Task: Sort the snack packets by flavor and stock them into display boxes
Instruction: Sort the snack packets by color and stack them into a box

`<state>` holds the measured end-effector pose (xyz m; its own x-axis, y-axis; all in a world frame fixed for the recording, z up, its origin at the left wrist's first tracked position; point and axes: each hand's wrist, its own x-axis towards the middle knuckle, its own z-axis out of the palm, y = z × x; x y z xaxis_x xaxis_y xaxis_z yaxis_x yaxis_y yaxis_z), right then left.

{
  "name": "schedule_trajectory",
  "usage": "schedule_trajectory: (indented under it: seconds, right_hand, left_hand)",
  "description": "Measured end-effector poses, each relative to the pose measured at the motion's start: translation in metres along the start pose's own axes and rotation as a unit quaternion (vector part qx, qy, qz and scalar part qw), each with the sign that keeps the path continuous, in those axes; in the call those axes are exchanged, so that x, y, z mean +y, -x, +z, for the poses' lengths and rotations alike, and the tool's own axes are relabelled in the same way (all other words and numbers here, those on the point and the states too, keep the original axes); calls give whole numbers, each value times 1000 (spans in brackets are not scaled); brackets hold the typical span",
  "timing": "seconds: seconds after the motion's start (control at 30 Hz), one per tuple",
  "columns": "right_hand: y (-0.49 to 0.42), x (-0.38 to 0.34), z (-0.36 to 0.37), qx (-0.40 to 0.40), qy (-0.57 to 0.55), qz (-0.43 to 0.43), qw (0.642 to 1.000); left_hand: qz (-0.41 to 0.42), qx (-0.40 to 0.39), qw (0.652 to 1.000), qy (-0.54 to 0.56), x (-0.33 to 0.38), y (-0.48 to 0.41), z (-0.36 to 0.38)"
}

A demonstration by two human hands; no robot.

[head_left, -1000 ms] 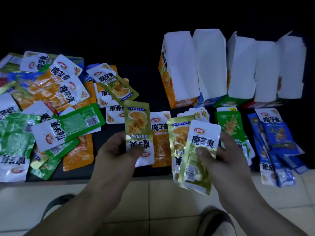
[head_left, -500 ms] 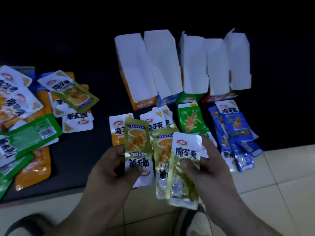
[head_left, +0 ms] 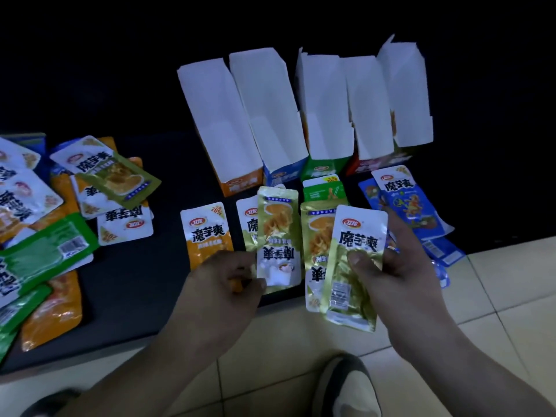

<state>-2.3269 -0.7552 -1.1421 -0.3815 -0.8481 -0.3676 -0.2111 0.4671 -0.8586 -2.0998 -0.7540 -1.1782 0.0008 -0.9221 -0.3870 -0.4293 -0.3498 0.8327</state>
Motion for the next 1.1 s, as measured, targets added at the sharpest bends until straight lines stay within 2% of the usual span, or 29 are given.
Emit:
schedule_trajectory:
  seconds: [0.3,0.43,0.5,0.63,0.73,0.83,0.9,0.97,1.03,1.1]
  right_hand:
    - [-7,-1,8,30,9,-35,999]
    - [-5,-7,32,-37,-58,-36,997]
    - [-10,-4,51,-76,-31,-50,995]
    - [-28,-2,72,-105,111,-110,982]
    - [-41,0,74,-67,217,-180,957]
    - [-42,0,72,-15,327,-234,915]
    - [-38,2,70,4,323,-286,902]
    - [-32,9,69,-5,295,-355,887]
    - [-25,16,69,-46,328,-413,848]
    - [-21,22,72,-98,397,-434,803]
  left_hand:
    - [88,27,995,-26,-18,7,1]
    - [113,16,993,-15,-18,5,-4]
    - [122,-3,992,-25,-17,1,-5]
    - [147,-22,980,-134,-23,-5,-3]
    - [177,-7,967,-181,-31,-6,-5]
    - [205,13,955,-213,-37,-5,-8]
    - [212,8,952,-219,-39,-3,-10]
    - [218,2,950,-225,-42,-1,-12]
    - [227,15,943,-243,-42,1,-14]
    - [234,40,933,-271,-41,0,-18]
